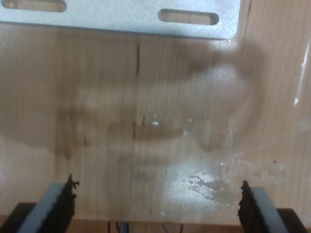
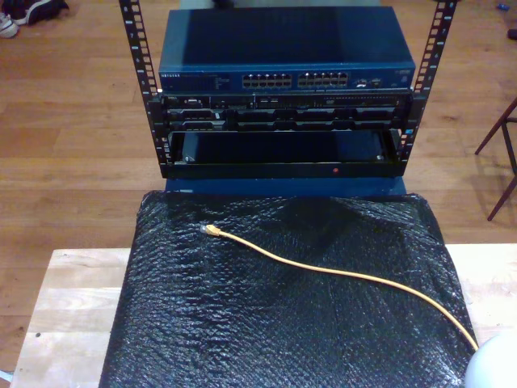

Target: Grab the cable and plug it in

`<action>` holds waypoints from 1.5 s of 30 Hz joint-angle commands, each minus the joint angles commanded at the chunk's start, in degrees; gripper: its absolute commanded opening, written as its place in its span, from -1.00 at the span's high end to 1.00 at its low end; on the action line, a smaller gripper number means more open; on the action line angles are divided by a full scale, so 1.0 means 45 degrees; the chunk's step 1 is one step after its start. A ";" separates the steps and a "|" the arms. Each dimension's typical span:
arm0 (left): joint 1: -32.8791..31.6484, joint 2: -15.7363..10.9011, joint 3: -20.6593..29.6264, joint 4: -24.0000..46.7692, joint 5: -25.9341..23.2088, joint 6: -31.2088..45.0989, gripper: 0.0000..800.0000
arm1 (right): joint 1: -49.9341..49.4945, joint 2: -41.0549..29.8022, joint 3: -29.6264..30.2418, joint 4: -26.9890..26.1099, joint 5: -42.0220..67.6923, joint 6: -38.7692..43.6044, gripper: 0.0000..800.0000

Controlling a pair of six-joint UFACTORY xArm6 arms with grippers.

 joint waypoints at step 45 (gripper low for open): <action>-0.2930 -0.0020 -0.4337 -0.1426 0.5392 -0.2247 -1.00 | 0.4532 0.0391 -0.7053 0.0117 0.7150 0.9338 -0.99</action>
